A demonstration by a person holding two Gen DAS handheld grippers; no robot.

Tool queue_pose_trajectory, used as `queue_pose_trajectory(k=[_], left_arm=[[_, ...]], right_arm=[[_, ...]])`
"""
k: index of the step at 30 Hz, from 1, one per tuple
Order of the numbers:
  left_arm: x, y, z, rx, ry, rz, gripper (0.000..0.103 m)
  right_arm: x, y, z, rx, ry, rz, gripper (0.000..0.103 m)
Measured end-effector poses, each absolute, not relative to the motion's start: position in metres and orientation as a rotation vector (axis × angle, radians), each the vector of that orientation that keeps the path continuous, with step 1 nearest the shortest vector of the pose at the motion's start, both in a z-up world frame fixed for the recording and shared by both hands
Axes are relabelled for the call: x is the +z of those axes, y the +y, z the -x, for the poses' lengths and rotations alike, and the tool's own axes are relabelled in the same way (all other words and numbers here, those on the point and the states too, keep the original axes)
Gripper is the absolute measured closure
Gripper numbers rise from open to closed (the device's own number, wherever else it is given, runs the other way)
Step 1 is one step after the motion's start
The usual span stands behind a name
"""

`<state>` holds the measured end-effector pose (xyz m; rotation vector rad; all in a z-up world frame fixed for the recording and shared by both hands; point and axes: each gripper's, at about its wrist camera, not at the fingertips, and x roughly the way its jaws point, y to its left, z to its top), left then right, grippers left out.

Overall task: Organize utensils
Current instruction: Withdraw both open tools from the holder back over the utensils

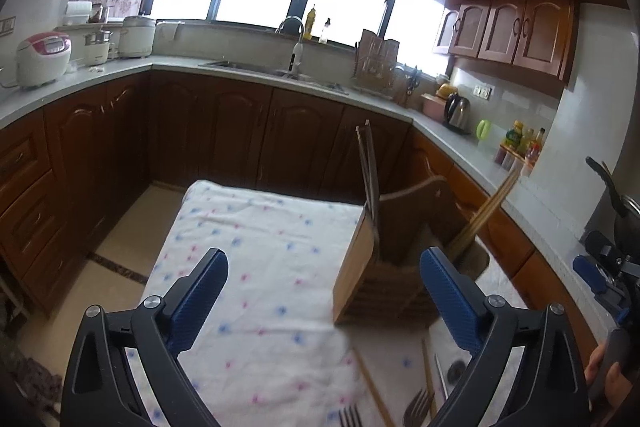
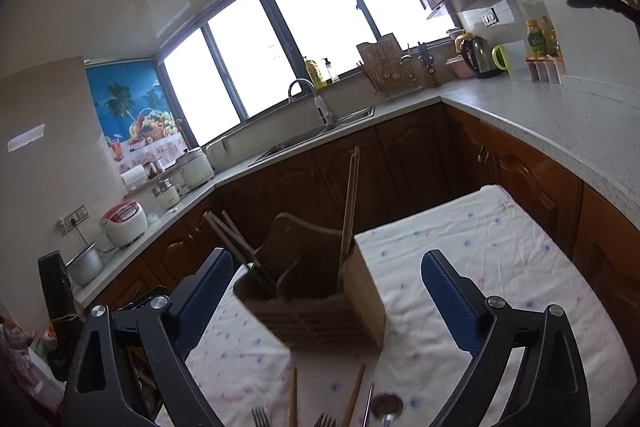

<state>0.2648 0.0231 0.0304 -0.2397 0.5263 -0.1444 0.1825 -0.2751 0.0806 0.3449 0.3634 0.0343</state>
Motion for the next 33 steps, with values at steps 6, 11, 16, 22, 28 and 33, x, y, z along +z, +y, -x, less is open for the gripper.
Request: queue_pose_trajectory(k=[6, 11, 16, 22, 28, 33], left_arm=[[0.036, 0.032, -0.239, -0.143, 0.567, 0.235, 0.005], [0.043, 0.038, -0.218, -0.145, 0.597, 0.25, 0.005], [0.043, 0.043, -0.197, -0.145, 0.621, 0.259, 0.005], [0.036, 0.042, -0.184, -0.144, 0.672, 0.25, 0.005], [0.033, 0.044, -0.174, -0.144, 0.71, 0.251, 0.005], [0.029, 0.039, -0.173, -0.152, 0.734, 0.229, 0.005]], right_arm=[[0.078, -0.269, -0.156, 0.045, 0.385, -0.346, 0.006], [0.073, -0.263, -0.136, 0.044, 0.407, -0.34, 0.006], [0.064, -0.258, -0.121, 0.033, 0.432, -0.328, 0.006], [0.049, -0.257, -0.107, 0.019, 0.467, -0.322, 0.006], [0.031, -0.259, -0.101, 0.009, 0.511, -0.328, 0.006], [0.018, -0.263, -0.103, 0.0, 0.555, -0.338, 0.006]])
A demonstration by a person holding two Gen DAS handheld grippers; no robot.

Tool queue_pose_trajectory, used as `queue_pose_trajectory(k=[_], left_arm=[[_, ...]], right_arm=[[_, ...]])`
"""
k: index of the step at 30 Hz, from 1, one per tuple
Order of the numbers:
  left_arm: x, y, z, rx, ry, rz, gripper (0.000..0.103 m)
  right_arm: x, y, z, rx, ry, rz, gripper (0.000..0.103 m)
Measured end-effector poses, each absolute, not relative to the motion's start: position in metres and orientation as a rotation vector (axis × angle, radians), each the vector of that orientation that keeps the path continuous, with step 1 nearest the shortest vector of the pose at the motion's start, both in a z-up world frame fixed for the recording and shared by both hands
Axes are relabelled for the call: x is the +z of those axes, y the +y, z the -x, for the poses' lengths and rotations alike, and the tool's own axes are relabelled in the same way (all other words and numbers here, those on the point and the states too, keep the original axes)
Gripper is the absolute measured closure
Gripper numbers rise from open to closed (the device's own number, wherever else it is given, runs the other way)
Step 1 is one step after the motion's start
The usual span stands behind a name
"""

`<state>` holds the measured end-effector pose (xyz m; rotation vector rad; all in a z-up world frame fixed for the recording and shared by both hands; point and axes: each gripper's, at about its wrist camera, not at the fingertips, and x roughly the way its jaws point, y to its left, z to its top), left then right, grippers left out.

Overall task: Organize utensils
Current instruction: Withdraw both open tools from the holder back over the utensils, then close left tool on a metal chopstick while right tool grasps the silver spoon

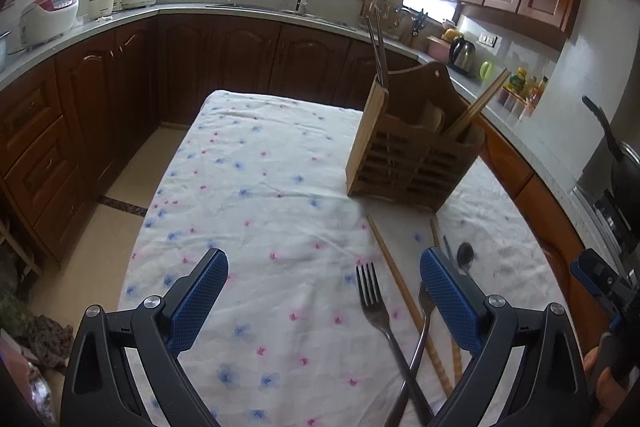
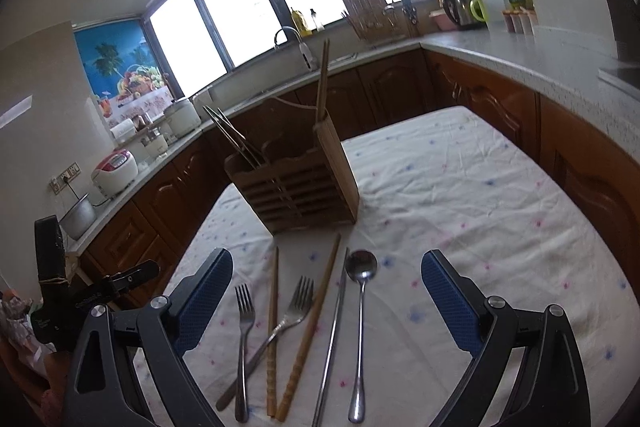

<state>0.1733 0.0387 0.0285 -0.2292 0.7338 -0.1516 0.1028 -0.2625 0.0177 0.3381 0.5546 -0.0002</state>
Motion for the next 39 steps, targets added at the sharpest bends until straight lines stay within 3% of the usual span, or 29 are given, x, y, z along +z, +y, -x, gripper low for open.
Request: queue_pose_trajectory(k=[16, 29, 39], left_arm=[[-0.001, 0.008, -0.202, -0.177, 0.84, 0.164, 0.006], [-0.026, -0.005, -0.238, -0.197, 0.887, 0.158, 0.007], [-0.044, -0.023, -0.261, -0.25, 0.931, 0.131, 0.021]], right_arm=[[-0.016, -0.262, -0.121, -0.004, 0.661, -0.316, 0.008], [-0.04, -0.267, -0.158, 0.0, 0.777, -0.285, 0.038], [-0.052, -0.273, -0.193, 0.019, 0.844, -0.261, 0.042]])
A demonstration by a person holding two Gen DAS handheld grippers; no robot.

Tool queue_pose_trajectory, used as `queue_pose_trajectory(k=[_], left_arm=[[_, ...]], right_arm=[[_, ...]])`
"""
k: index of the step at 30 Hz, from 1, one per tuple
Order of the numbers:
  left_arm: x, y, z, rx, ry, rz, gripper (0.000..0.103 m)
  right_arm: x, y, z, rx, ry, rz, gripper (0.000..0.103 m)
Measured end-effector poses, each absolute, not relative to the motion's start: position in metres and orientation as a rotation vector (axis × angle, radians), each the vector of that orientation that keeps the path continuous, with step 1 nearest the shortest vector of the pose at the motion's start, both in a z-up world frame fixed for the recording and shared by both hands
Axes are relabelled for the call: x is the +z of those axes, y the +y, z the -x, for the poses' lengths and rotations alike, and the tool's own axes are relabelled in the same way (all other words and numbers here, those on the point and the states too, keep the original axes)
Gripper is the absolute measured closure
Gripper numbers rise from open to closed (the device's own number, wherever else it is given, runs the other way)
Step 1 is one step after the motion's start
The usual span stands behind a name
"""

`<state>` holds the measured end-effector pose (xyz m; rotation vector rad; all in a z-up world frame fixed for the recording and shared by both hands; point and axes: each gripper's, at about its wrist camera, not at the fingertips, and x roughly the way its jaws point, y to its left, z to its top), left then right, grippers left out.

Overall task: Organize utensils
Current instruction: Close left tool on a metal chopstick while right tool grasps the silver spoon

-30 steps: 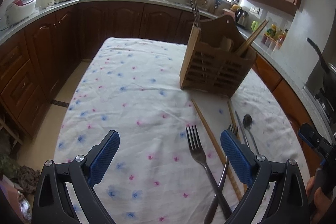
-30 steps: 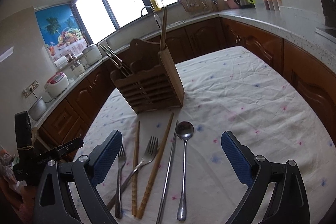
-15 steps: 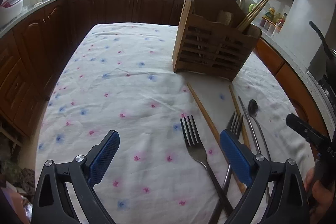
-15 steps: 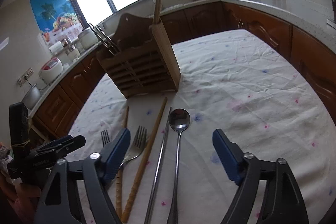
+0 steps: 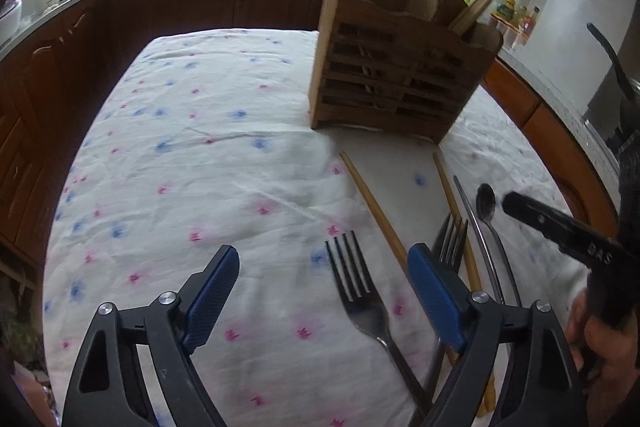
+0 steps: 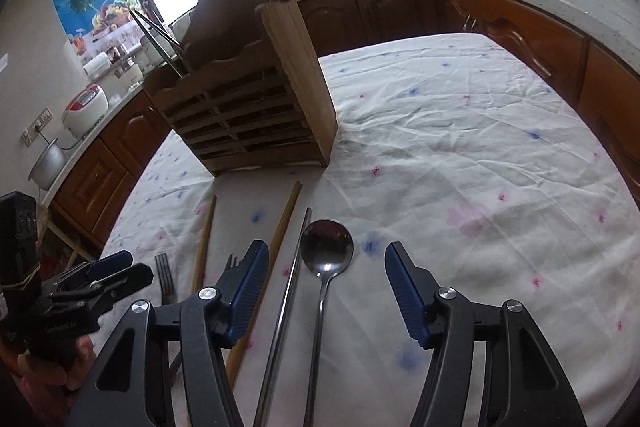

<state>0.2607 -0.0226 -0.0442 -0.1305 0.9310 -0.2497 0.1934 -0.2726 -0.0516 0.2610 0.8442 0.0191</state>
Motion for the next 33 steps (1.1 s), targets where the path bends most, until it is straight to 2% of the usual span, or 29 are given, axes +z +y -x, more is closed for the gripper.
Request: queue_pose_trajectory(k=[5, 7, 10, 11, 12, 16, 17, 18, 23, 24, 26, 28, 30, 32, 33], left_arm=[[-0.056, -0.033, -0.268, -0.278, 0.96, 0.119, 0.034], [-0.057, -0.037, -0.269, -0.267, 0.949, 0.095, 0.038], [-0.06, -0.041, -0.272, -0.27, 0.945, 0.066, 0.054], [-0.06, -0.041, -0.273, -0.274, 0.945, 0.065, 0.063], [-0.06, -0.042, -0.273, -0.28, 0.946, 0.068, 0.077], [-0.06, -0.04, -0.274, -0.314, 0.948, 0.094, 0.086], [-0.059, -0.04, -0.274, -0.321, 0.943, 0.095, 0.091], [-0.059, -0.039, -0.274, -0.326, 0.941, 0.093, 0.102], [-0.055, -0.034, -0.27, -0.337, 0.932, 0.114, 0.102], [-0.054, -0.033, -0.269, -0.338, 0.93, 0.117, 0.102], [-0.052, -0.031, -0.266, -0.336, 0.924, 0.122, 0.102], [-0.051, -0.029, -0.265, -0.336, 0.924, 0.125, 0.102], [-0.05, -0.027, -0.263, -0.334, 0.925, 0.126, 0.102], [-0.049, -0.026, -0.262, -0.332, 0.924, 0.125, 0.102], [-0.048, -0.026, -0.262, -0.331, 0.924, 0.124, 0.102]], right_arm=[[-0.059, -0.27, -0.206, 0.034, 0.884, -0.234, 0.052], [-0.064, -0.269, -0.209, 0.038, 0.904, -0.227, 0.061], [-0.066, -0.268, -0.211, 0.029, 0.906, -0.209, 0.079], [-0.066, -0.269, -0.211, 0.022, 0.908, -0.21, 0.092], [-0.066, -0.27, -0.211, 0.019, 0.906, -0.215, 0.095], [-0.064, -0.275, -0.207, 0.018, 0.889, -0.226, 0.099], [-0.062, -0.275, -0.206, 0.019, 0.884, -0.228, 0.1], [-0.061, -0.276, -0.204, 0.023, 0.881, -0.231, 0.1], [-0.06, -0.275, -0.206, 0.035, 0.889, -0.243, 0.099], [-0.062, -0.276, -0.208, 0.045, 0.898, -0.251, 0.094], [-0.064, -0.274, -0.211, 0.058, 0.916, -0.249, 0.094], [-0.067, -0.274, -0.215, 0.066, 0.927, -0.253, 0.088], [-0.069, -0.276, -0.219, 0.097, 0.93, -0.268, 0.071], [-0.068, -0.272, -0.223, 0.125, 0.937, -0.245, 0.063], [-0.068, -0.269, -0.224, 0.128, 0.942, -0.22, 0.063]])
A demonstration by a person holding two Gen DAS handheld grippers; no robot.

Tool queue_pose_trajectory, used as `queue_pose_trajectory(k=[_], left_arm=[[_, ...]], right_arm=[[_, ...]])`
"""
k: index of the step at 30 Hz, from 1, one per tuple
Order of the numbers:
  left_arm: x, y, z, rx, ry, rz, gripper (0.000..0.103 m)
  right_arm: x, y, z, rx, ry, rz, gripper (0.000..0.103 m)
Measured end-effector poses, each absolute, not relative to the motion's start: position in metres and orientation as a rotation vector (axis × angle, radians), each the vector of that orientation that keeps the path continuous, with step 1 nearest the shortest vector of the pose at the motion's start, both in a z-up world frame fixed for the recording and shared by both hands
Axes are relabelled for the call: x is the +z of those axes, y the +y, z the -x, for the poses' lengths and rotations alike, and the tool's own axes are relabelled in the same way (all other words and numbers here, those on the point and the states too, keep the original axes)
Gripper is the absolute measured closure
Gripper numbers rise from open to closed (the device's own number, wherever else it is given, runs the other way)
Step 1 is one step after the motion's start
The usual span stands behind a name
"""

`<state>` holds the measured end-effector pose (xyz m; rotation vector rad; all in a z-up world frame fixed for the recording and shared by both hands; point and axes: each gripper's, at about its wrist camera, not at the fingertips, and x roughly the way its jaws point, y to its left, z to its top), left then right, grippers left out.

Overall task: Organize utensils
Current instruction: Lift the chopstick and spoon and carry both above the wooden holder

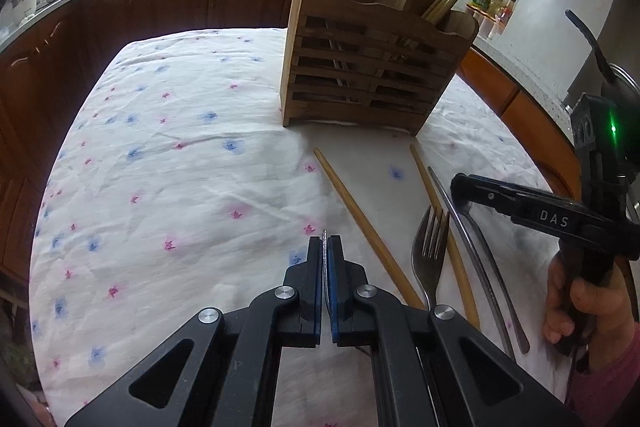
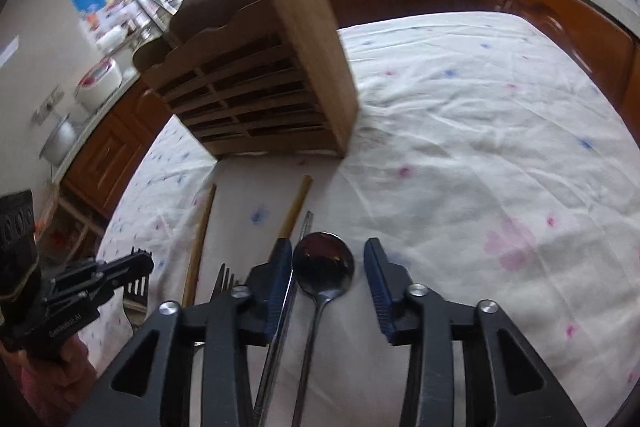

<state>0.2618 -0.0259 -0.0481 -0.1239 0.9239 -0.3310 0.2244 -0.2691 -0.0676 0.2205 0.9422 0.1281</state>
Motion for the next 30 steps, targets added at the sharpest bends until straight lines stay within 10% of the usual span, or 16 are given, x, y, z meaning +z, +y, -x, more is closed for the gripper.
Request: queue_pose_trajectory(k=[4, 5, 7, 30], left_arm=[[-0.045, -0.025, -0.26, -0.332, 0.922, 0.129, 0.102], [-0.043, -0.024, -0.26, -0.332, 0.92, 0.13, 0.102], [-0.041, -0.023, -0.259, -0.333, 0.916, 0.13, 0.102], [0.023, 0.005, -0.207, -0.337, 0.753, 0.156, 0.102]], right_arm=[[-0.068, -0.261, -0.227, 0.12, 0.955, -0.153, 0.073], [-0.066, -0.261, -0.226, 0.115, 0.953, -0.147, 0.093], [-0.061, -0.264, -0.222, 0.121, 0.942, -0.168, 0.1], [0.042, -0.249, -0.146, -0.053, 0.554, -0.037, 0.101]])
